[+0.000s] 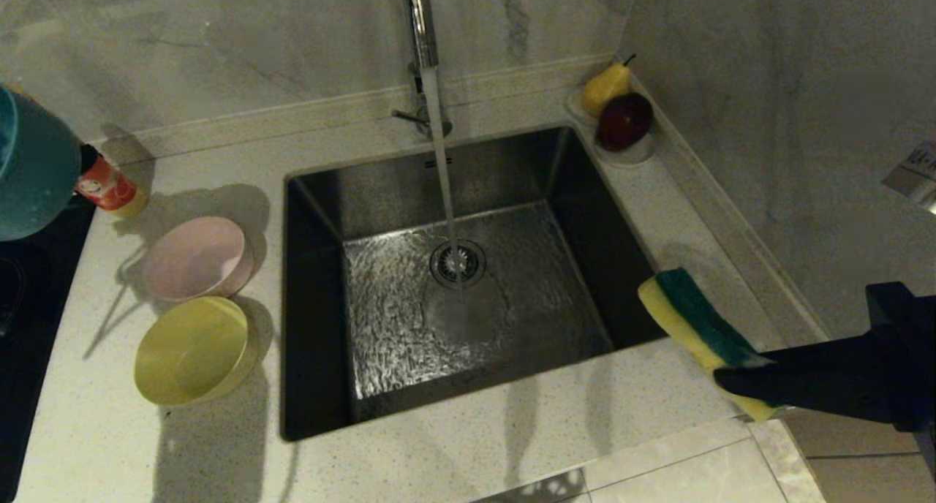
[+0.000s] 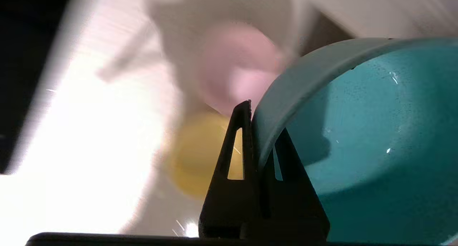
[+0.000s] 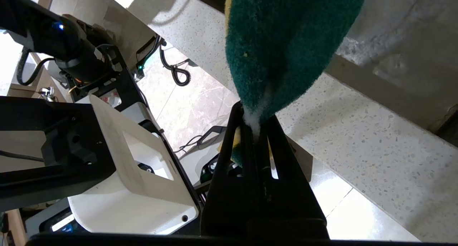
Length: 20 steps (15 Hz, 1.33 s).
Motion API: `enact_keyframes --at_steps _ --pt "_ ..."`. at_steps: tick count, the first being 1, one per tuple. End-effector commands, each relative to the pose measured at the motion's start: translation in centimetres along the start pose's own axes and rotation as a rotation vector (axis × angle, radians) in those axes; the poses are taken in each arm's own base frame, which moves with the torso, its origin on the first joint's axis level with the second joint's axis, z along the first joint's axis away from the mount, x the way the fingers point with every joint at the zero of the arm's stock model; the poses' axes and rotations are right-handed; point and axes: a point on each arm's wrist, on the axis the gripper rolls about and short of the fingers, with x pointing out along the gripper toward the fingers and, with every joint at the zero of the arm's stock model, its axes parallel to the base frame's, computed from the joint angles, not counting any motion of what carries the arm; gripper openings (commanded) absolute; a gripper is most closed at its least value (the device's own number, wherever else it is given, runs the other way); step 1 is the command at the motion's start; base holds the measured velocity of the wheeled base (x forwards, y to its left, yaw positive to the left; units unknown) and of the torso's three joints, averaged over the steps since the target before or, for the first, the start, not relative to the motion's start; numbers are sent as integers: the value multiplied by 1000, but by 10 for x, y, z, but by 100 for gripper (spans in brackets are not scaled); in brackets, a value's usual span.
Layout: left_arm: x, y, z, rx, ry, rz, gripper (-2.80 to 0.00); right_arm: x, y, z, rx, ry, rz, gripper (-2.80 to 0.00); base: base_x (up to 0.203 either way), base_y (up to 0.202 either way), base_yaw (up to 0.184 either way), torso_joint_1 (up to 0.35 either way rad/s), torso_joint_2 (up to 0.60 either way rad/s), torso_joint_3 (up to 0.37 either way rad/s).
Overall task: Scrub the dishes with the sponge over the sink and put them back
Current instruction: Pick up a bowl and the sponge, then wash the bowl
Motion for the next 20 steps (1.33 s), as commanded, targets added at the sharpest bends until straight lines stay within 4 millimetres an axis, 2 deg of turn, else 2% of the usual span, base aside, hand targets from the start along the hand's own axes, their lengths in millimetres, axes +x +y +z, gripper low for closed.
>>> enact_keyframes --at_steps 1,4,8,12,16,18,20 --pt "5 -30 -9 81 100 -137 -280 -1 1 1 -1 -4 3 -280 0 0 0 0 0 0" --pt "52 -58 -31 213 257 -198 -280 -4 2 1 -5 -12 4 -280 0 0 0 0 0 0" --pt "103 -101 -75 363 314 -176 -280 -7 3 4 -14 -29 6 -280 0 0 0 0 0 0" --pt "131 -130 -119 423 334 -130 -280 -6 3 14 -20 -48 6 -280 0 0 0 0 0 0" --pt "161 -161 -161 438 282 -132 -280 -6 3 14 5 -46 10 -280 0 0 0 0 0 0" --pt "167 -171 -173 448 268 -146 -280 -5 3 14 14 -47 9 -280 0 0 0 0 0 0" --pt "170 -171 -180 456 285 -140 -280 -5 3 13 15 -45 10 -280 0 0 0 0 0 0"
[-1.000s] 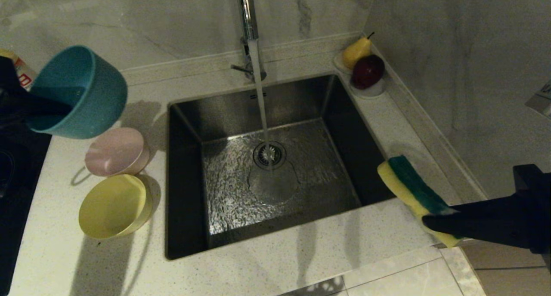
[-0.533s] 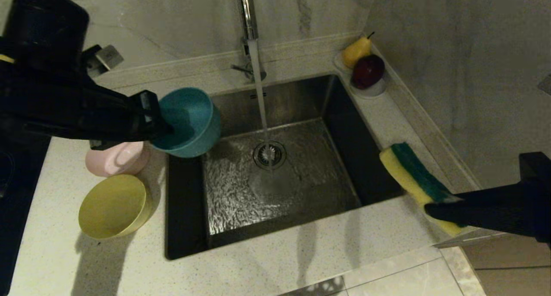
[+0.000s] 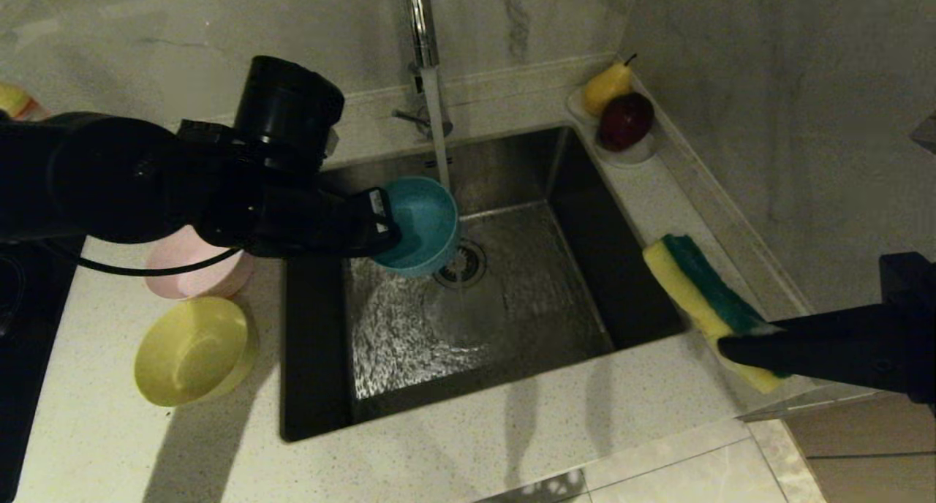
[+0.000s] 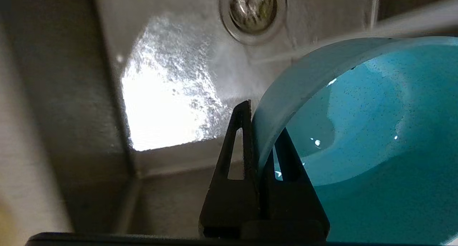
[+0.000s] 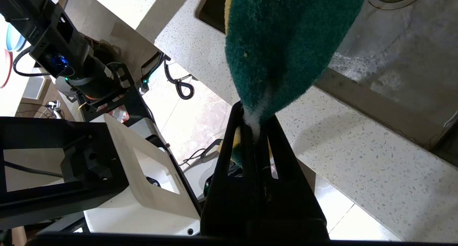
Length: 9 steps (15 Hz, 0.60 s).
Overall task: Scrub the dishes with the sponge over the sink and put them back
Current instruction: Wash the bowl
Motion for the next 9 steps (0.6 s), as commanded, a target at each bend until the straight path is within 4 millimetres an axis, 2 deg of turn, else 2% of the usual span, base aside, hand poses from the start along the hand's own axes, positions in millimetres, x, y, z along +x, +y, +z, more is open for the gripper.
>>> enact_keyframes --at_steps 1,9 --pt "17 -3 -11 4 44 18 -280 1 0 0 1 3 4 -280 0 0 0 0 0 0" --pt "38 -10 -9 -27 5 6 -280 2 0 0 -5 4 5 -280 0 0 0 0 0 0"
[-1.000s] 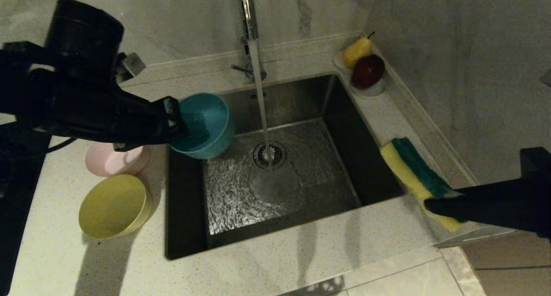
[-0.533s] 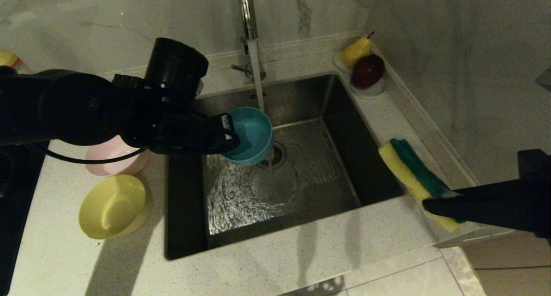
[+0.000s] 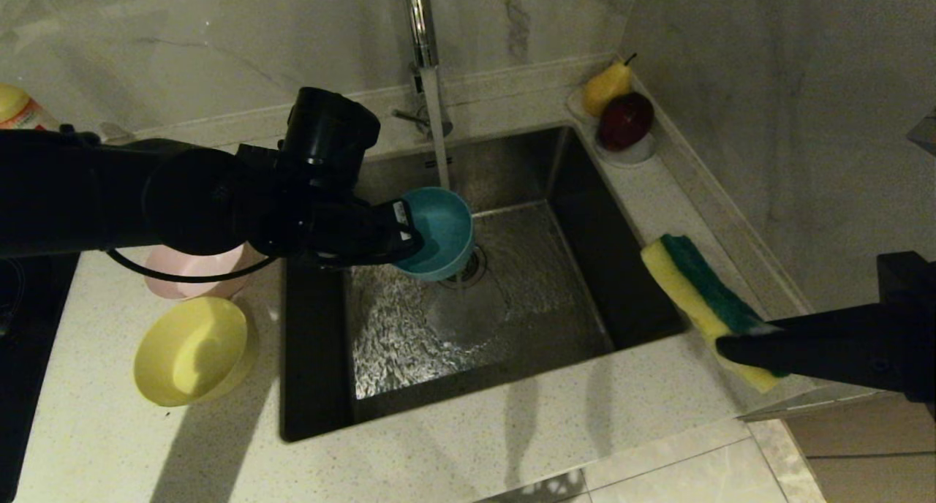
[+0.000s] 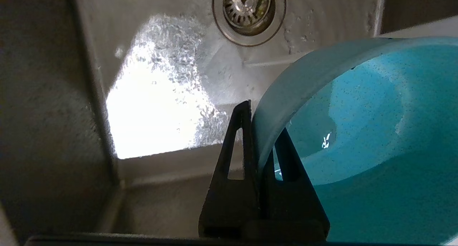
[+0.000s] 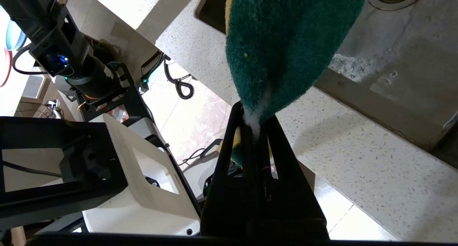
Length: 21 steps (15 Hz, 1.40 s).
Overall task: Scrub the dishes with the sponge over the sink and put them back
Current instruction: Wash the bowl
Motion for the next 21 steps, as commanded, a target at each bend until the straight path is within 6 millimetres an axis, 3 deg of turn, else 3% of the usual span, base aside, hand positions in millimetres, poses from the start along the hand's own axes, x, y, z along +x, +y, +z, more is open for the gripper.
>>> enact_keyframes --at_steps 1,8,21 --pt "10 -3 0 -5 -4 0 -280 0 0 0 0 3 4 -280 0 0 0 0 0 0" --pt "22 -12 10 -20 -41 0 -280 -1 0 0 -2 -1 4 -280 0 0 0 0 0 0" --pt "12 -9 10 -34 -42 8 -280 0 0 -2 4 6 3 -280 0 0 0 0 0 0"
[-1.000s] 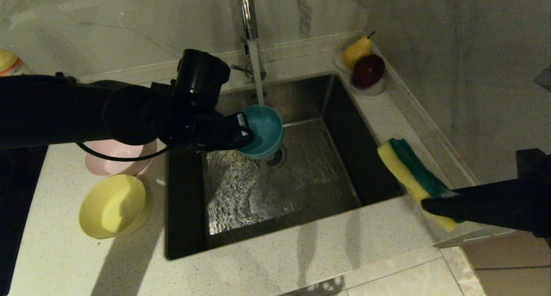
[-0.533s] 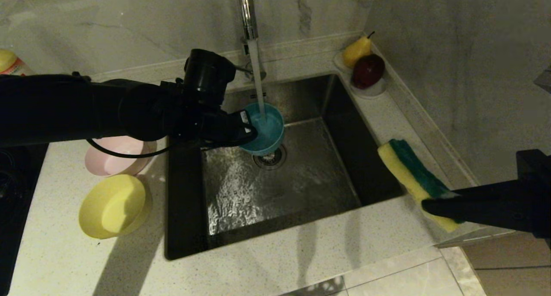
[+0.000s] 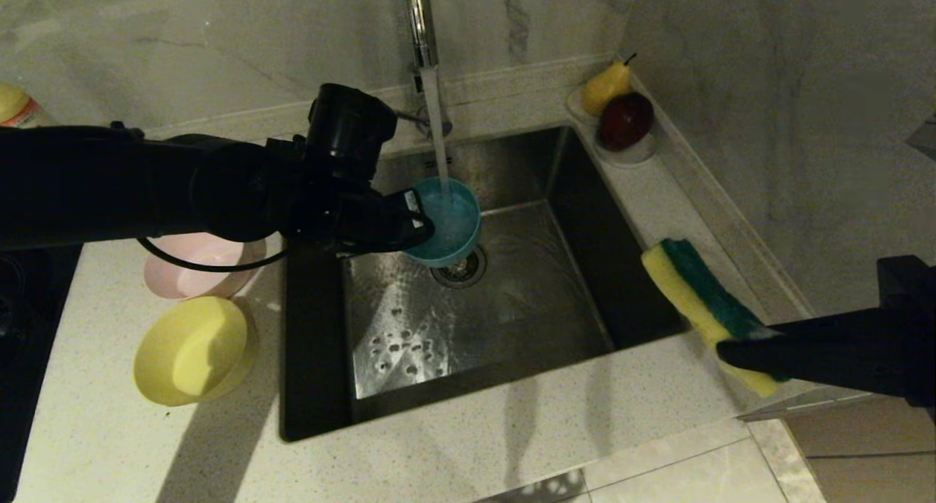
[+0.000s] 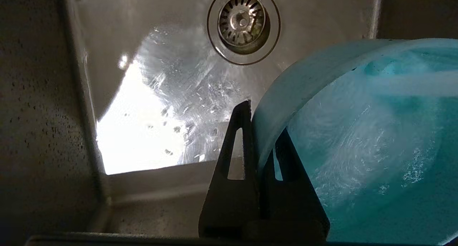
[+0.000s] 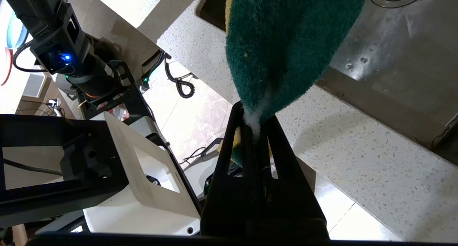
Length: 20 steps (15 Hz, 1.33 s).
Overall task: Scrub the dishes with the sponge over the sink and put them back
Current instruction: Wash the bowl
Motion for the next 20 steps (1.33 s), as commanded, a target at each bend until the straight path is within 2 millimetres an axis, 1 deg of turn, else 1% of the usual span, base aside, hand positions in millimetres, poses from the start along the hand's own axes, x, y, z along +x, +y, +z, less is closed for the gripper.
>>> enact_keyframes --at_steps 1,5,8,10,11,13,15,16,18,20 --pt "-3 0 1 -5 -7 1 -280 0 0 -1 1 3 3 -280 0 0 0 0 0 0" --pt "-5 1 2 -6 -12 3 -280 -3 1 -2 -1 -4 3 -280 0 0 0 0 0 0" --pt "-7 3 1 3 -53 73 -280 -5 2 -4 -2 -4 3 -280 0 0 0 0 0 0" --pt "-21 8 1 0 -71 80 -280 -6 3 -3 -5 -8 3 -280 0 0 0 0 0 0" --pt "-33 10 5 -4 -98 74 -280 -7 3 -3 -5 -9 3 -280 0 0 0 0 0 0" --pt "-63 15 15 -8 -173 43 -280 -6 2 -3 -6 -8 3 -280 0 0 0 0 0 0" --pt "-96 22 23 25 -270 2 -280 -5 3 -1 -11 -12 7 -280 0 0 0 0 0 0" --pt "-108 25 25 51 -316 -12 -280 -4 3 -2 -9 -7 6 -280 0 0 0 0 0 0" --pt "-124 31 28 126 -423 -25 -280 -5 3 -4 -8 -4 5 -280 0 0 0 0 0 0" --pt "-127 35 26 171 -489 -25 -280 -7 3 -4 -7 -9 5 -280 0 0 0 0 0 0"
